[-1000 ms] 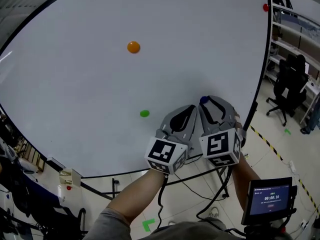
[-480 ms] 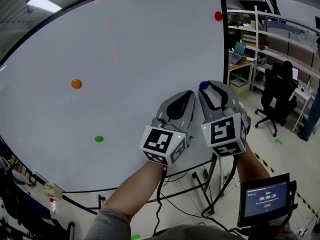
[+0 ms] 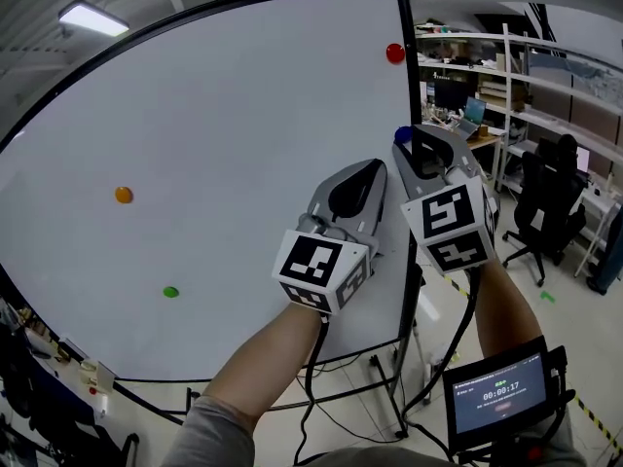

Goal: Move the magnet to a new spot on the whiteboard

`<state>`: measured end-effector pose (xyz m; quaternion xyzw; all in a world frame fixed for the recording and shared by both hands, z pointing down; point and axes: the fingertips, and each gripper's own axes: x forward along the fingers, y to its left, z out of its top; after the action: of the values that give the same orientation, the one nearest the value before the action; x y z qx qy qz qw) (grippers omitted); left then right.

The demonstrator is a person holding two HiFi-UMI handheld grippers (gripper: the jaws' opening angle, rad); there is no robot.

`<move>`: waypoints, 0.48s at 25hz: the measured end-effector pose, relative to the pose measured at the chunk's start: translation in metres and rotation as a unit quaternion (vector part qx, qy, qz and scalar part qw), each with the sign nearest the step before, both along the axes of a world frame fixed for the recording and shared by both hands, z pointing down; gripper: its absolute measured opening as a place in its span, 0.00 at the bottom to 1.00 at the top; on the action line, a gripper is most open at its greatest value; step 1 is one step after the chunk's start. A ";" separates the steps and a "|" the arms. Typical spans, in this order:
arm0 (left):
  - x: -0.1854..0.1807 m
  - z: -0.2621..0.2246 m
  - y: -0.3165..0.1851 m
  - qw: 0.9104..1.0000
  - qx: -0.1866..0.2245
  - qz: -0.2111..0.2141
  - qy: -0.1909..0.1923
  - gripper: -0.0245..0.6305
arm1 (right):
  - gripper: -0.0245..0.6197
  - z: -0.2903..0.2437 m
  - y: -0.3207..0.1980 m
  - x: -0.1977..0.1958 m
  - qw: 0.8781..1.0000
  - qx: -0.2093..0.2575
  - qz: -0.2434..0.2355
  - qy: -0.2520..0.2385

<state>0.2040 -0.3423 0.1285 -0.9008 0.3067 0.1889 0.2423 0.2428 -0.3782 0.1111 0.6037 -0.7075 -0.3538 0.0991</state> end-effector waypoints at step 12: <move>0.013 -0.005 -0.015 1.000 0.003 -0.011 0.005 0.04 | 0.23 0.006 -0.036 0.010 0.999 -0.048 -0.021 0.009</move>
<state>0.2165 -0.3574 0.1239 -0.8958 0.3173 0.1915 0.2451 0.2523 -0.4137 0.1175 0.5800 -0.7353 -0.3269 0.1265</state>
